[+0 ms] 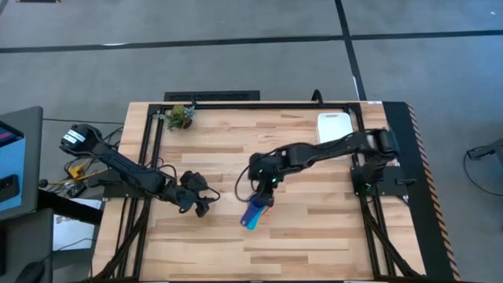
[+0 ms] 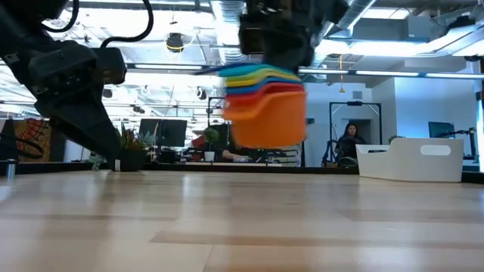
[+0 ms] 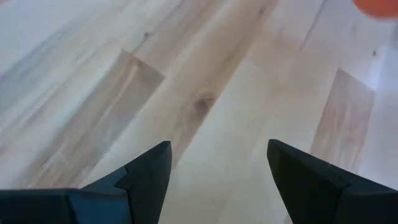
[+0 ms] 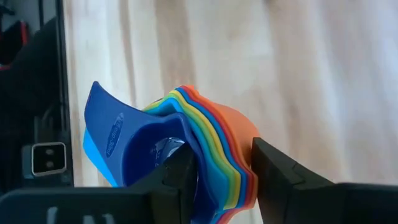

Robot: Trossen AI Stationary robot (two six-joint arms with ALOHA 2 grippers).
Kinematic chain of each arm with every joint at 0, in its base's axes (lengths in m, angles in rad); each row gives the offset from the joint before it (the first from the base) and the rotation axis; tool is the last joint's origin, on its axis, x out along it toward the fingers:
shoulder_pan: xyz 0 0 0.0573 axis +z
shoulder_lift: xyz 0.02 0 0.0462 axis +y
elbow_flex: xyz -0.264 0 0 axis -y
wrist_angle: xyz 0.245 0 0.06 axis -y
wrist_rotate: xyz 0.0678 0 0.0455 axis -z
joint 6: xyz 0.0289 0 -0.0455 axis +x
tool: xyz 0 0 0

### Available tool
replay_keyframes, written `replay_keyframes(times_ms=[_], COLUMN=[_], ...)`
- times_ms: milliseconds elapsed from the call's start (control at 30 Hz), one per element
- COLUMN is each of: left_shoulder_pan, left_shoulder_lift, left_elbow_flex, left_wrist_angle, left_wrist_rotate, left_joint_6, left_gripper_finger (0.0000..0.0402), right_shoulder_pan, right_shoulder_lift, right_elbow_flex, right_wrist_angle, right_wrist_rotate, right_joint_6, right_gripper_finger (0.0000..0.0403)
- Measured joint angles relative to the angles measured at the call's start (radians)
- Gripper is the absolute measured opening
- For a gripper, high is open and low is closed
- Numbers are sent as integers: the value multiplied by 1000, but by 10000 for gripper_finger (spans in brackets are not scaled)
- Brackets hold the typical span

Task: Nest measuring cups in basket
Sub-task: Put the nested measuring cups into the white bin

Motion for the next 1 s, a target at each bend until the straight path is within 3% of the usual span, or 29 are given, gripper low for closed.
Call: replay_keyframes(times_ms=[233,467,733,1000], left_shoulder_pan=[13,60,142,225], left_shoulder_lift=[1,1,2,2], left_elbow_flex=[0,0,0,0], left_wrist_angle=[-1,3,11,59], left_wrist_rotate=[-56,-59,-48,18], left_joint_6=[2,9,35,116], left_gripper_finger=[254,254,254,254], right_shoulder_pan=[-111,-305,-661,-1018], right_shoulder_lift=[-228,-497,-718,-766], right_elbow_flex=[-200,-362,-396,-397], right_wrist_angle=[-17,-175,-390,-411], right_wrist_rotate=[1,53,93,133], right_joint_6=[-17,-97,-270,-310], right_gripper_finger=[136,139,144,137])
